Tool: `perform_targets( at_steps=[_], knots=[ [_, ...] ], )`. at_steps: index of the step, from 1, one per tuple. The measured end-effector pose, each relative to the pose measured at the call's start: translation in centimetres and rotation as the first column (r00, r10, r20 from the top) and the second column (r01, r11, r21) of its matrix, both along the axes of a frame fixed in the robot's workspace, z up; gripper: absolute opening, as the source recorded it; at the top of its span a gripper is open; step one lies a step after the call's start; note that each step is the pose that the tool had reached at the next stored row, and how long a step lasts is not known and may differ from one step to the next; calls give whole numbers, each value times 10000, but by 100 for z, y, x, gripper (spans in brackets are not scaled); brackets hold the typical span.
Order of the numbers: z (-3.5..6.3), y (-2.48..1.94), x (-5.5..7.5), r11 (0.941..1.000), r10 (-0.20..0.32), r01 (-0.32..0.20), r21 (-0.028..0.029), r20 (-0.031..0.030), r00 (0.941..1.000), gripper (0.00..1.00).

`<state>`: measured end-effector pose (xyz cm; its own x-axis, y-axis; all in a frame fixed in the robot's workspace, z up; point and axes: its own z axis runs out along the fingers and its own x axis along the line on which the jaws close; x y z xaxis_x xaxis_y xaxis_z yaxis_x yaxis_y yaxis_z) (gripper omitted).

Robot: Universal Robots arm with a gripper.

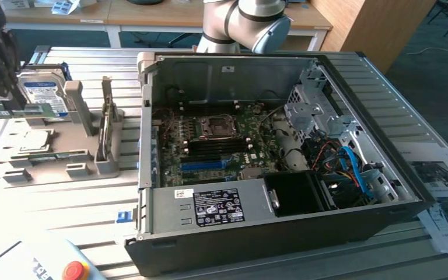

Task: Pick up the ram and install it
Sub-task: 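Pick up the ram and move it above insertion slot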

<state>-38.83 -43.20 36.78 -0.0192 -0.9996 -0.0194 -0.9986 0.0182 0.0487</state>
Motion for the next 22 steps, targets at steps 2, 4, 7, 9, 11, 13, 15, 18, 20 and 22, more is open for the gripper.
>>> perform_targets(
  at_steps=[2, 4, 7, 9, 11, 13, 15, 18, 20, 22],
  knots=[
    [56, 0, 0, 10000, 0, 0, 0, 1, 10000, 12],
    [109, 0, 0, 10000, 0, 0, 0, 0, 10000, 12],
    [189, 0, 0, 10000, 0, 0, 0, 0, 10000, 12],
    [239, 0, 0, 10000, 0, 0, 0, 0, 10000, 12],
    [287, 0, 0, 10000, 0, 0, -1, 0, 10000, 12],
    [318, 0, 0, 10000, 0, 0, -1, -1, 10000, 12],
    [321, 0, 0, 10000, 0, 0, 0, 2, 10000, 12],
    [322, 0, 0, 10000, 0, 0, -1, 1, 10000, 12],
    [322, 0, 0, 10000, 0, 0, -1, 0, 10000, 12],
    [334, 0, 3, 10000, 0, 0, -4, -4, 10000, 12]
  ],
)
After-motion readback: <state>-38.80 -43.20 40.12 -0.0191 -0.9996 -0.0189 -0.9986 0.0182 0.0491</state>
